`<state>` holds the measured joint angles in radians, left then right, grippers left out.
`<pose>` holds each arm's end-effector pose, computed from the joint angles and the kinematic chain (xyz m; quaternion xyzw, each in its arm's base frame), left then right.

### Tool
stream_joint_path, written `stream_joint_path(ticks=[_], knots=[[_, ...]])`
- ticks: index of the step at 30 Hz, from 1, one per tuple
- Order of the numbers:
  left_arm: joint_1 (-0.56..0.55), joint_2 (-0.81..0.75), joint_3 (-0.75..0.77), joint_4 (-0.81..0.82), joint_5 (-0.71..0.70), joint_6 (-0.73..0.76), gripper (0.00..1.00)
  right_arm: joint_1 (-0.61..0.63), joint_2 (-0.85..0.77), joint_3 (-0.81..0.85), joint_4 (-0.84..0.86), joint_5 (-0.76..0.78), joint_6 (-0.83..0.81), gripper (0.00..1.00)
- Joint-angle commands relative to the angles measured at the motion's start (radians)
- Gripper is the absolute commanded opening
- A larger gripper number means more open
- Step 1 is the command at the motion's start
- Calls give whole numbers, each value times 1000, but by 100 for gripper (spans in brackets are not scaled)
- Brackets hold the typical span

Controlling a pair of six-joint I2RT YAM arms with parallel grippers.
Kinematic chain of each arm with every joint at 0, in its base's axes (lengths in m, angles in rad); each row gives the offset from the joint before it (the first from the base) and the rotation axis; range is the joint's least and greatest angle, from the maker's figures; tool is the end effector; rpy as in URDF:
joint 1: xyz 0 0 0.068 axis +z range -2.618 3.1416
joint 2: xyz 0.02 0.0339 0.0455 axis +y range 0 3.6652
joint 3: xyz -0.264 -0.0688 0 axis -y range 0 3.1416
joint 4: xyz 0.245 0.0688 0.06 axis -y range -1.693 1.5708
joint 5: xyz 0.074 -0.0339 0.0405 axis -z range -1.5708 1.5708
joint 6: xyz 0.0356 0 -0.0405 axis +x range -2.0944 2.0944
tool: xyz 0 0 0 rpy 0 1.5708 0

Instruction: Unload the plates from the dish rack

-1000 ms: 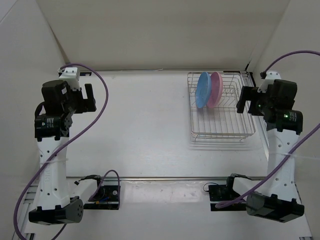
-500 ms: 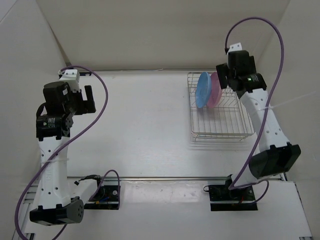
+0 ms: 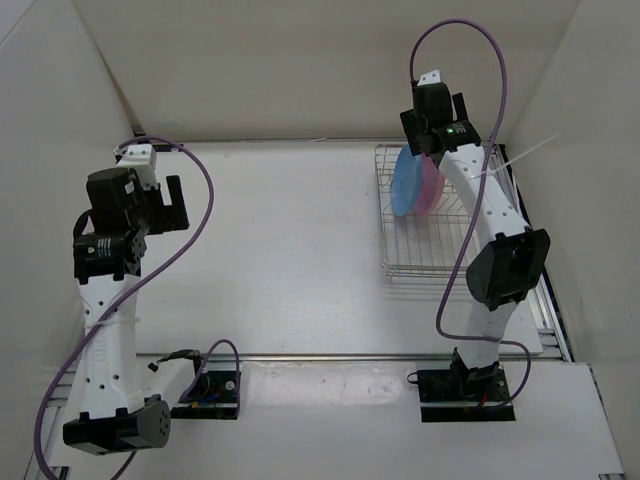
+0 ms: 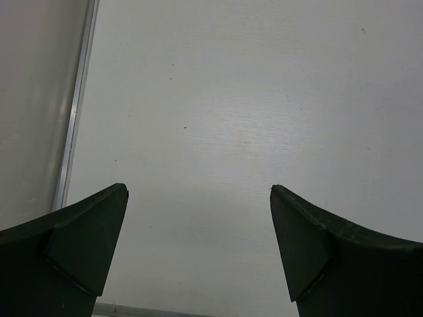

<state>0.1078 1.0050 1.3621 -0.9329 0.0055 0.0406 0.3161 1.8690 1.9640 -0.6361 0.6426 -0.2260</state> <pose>0.1780 0.0191 0.4185 -0.0282 0.8783 0.0330 0.4761 0.4093 0.1114 0.3960 -0.0713 0.8373 -0.2535 0.4791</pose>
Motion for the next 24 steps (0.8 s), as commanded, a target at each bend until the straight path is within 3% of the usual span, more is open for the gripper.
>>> stream_joint_path(ticks=[1,14,21,24], knots=[[4,-32,-11,22,-24,1,100,-2,7,53,4,-15,66,89],[42,-42,8,22,7,1,100,-58,39,-62,24,-6,96,77],[43,-42,17,22,17,1,100,-91,30,-163,47,-57,105,77],[43,-32,26,22,17,1,100,-91,39,-172,47,-57,105,67]])
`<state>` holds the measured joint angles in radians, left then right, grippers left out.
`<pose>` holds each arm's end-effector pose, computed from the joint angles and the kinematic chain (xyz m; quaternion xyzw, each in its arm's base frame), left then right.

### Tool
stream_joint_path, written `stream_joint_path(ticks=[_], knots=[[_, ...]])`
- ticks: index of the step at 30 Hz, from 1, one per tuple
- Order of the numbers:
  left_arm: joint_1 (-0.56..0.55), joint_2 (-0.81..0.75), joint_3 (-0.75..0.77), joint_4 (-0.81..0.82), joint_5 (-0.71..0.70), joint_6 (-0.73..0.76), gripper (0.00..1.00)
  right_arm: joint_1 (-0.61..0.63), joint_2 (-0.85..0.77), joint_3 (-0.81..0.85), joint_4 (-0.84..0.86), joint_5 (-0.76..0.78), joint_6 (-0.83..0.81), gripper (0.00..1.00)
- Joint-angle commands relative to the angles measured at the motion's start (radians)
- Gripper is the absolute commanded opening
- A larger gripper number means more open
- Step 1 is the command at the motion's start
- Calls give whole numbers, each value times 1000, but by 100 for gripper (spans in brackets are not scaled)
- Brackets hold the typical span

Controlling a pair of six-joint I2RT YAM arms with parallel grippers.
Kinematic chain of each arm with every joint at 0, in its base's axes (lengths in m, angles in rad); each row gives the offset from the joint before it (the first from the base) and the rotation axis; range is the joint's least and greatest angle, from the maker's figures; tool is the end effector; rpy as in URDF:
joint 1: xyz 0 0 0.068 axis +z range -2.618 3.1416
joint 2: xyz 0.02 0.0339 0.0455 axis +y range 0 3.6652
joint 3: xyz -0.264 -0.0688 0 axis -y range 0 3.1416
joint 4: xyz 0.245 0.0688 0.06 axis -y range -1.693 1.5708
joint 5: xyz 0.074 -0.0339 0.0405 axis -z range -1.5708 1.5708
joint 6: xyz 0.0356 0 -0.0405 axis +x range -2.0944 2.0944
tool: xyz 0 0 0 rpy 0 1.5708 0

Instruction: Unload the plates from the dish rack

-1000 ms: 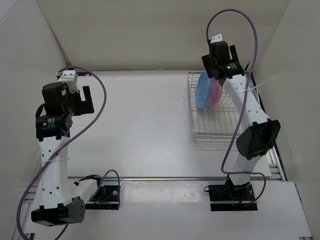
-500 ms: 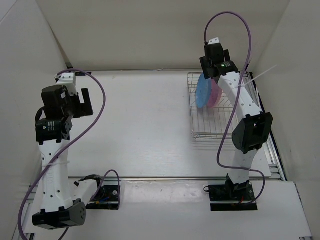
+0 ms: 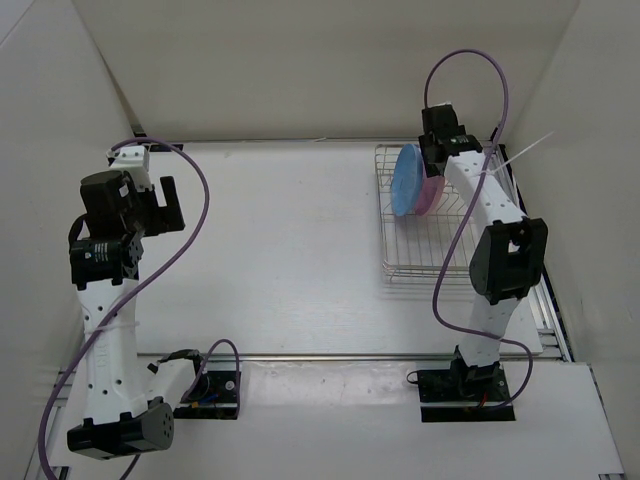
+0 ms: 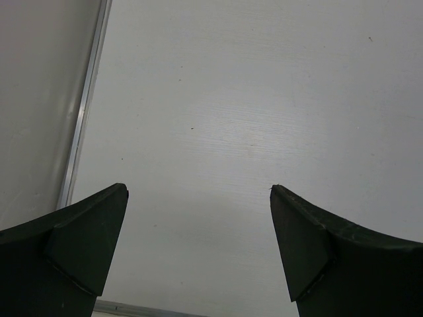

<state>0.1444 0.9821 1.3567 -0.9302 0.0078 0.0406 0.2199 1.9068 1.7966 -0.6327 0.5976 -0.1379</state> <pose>0.1708 0.0246 0.4207 -0.0434 0.8728 0.0415 0.4843 0.4273 0.0750 0.3255 -0.0392 0.8821 -0.2535 0.3951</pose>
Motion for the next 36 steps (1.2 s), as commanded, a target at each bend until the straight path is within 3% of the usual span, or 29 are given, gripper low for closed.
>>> stream_joint_path(ticks=[1,3,13,17,28,32,36], knots=[[15,-10,42,19,24,1,100,6,1,-5,44,-12,17,63],[15,-10,42,19,24,1,100,6,12,-5,44,-12,17,58],[15,-10,24,19,34,1,100,59,44,15,44,134,-28,56],[15,-10,24,19,43,1,100,79,67,52,44,192,-51,48],[15,-10,24,19,61,1,100,88,67,83,44,226,-78,46],[15,-10,24,19,70,1,100,88,67,83,44,226,-78,36],[15,-10,24,19,70,1,100,88,77,83,44,235,-78,16]])
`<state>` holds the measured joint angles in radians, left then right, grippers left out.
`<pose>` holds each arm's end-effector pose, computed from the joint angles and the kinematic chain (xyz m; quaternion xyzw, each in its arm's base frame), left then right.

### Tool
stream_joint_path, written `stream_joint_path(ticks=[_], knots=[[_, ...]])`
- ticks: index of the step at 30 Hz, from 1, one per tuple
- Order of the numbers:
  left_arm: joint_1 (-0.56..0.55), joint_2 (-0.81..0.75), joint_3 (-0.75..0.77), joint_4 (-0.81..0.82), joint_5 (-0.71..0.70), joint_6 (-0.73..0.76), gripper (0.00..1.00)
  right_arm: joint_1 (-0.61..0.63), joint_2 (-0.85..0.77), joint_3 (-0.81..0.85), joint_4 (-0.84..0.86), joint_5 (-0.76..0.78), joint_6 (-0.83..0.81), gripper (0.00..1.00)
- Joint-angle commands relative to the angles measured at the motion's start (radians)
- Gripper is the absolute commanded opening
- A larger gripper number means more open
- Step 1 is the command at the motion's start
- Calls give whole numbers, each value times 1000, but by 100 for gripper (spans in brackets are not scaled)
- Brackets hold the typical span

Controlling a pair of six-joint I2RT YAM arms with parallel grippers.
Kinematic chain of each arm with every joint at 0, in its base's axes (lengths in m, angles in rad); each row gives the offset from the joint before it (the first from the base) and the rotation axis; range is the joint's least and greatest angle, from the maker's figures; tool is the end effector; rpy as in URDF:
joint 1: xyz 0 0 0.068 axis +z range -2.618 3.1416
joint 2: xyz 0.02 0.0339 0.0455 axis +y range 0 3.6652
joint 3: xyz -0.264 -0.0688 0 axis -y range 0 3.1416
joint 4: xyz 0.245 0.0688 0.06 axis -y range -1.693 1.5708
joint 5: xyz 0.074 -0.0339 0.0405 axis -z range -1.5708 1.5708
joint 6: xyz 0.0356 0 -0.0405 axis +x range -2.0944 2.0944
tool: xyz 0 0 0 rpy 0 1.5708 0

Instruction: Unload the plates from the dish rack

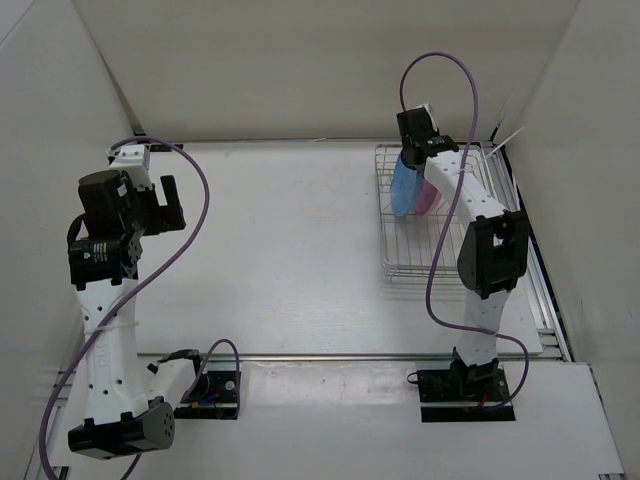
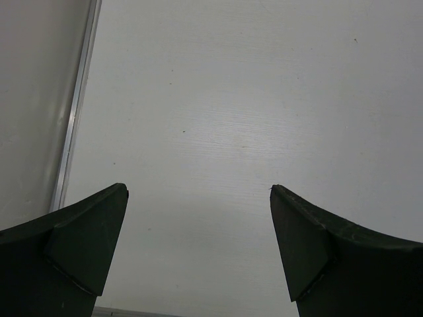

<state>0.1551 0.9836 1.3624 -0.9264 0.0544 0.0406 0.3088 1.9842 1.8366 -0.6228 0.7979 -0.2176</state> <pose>0.1709 0.0248 0.4226 -0.0366 0.8710 0.0242 0.4894 0.4347 0.1119 0.3097 -0.0747 0.8588 -0.3410 0.3749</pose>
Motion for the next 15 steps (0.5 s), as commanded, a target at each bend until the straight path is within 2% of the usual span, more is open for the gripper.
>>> stream_joint_path(ticks=[1,5,8,15], knots=[[4,-11,18,15,24,1,100,0,-1,43,34,35,1,16],[4,-11,9,15,24,1,100,0,-1,61,34,44,-8,9],[4,-11,0,15,33,1,100,0,-1,72,34,55,-8,0],[4,-11,-9,15,42,1,100,9,-1,124,34,152,-28,0]])
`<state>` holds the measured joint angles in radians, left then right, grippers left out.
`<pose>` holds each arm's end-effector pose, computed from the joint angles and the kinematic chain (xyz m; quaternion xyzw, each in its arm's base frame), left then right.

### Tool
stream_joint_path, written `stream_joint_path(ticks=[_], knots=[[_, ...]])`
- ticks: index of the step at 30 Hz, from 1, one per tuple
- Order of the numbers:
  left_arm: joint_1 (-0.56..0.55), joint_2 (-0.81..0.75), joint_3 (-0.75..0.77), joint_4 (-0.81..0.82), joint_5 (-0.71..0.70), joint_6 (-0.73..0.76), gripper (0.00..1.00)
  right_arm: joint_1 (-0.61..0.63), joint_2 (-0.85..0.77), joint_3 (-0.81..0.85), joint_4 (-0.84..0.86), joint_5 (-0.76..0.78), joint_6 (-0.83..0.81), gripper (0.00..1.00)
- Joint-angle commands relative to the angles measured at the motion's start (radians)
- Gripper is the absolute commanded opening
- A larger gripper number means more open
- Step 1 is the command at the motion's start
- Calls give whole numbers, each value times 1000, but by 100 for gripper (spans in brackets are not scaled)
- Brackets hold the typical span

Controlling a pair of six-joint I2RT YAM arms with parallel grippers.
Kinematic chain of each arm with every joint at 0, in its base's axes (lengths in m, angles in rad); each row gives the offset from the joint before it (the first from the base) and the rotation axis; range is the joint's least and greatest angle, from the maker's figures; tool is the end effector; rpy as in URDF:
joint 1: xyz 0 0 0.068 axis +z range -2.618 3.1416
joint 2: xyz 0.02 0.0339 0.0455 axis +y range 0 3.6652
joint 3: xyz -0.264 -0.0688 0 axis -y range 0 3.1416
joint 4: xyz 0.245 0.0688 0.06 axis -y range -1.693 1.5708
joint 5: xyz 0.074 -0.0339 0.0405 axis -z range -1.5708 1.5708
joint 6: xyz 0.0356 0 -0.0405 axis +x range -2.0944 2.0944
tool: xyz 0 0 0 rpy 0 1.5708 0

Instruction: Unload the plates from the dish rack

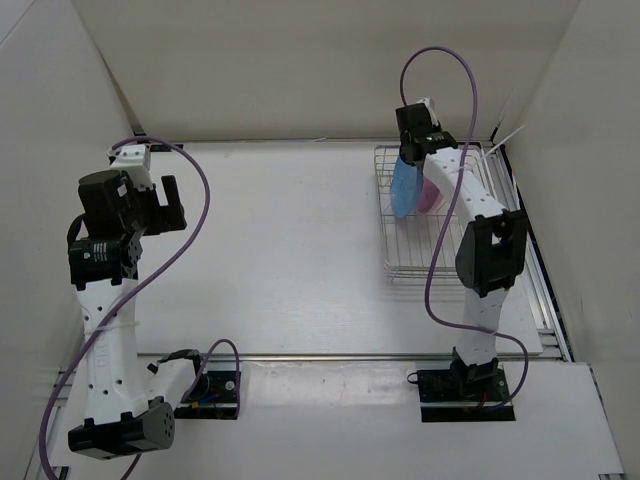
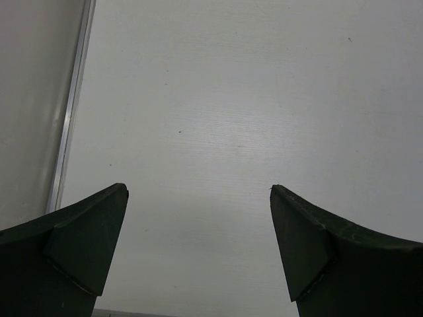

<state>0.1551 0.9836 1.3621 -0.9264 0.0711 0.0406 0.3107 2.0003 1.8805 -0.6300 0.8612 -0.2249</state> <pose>0.1710 0.0242 0.4225 -0.0325 0.8711 0.0169 0.4898 0.4381 0.1123 0.3176 -0.0598 0.8476 -0.3668 0.3787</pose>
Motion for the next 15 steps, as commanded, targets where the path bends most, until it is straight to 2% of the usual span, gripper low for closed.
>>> stream_joint_path(ticks=[1,3,7,12,15], knots=[[4,-11,-9,15,25,1,100,7,-3,91,41,105,-31,0],[4,-11,-9,15,25,1,100,16,9,111,41,171,-57,0],[4,-2,-9,15,25,1,100,25,-21,69,218,284,-160,0],[4,36,-30,34,25,10,100,25,-125,23,309,309,-246,0],[4,64,-46,46,25,22,100,25,-199,3,309,300,-255,0]])
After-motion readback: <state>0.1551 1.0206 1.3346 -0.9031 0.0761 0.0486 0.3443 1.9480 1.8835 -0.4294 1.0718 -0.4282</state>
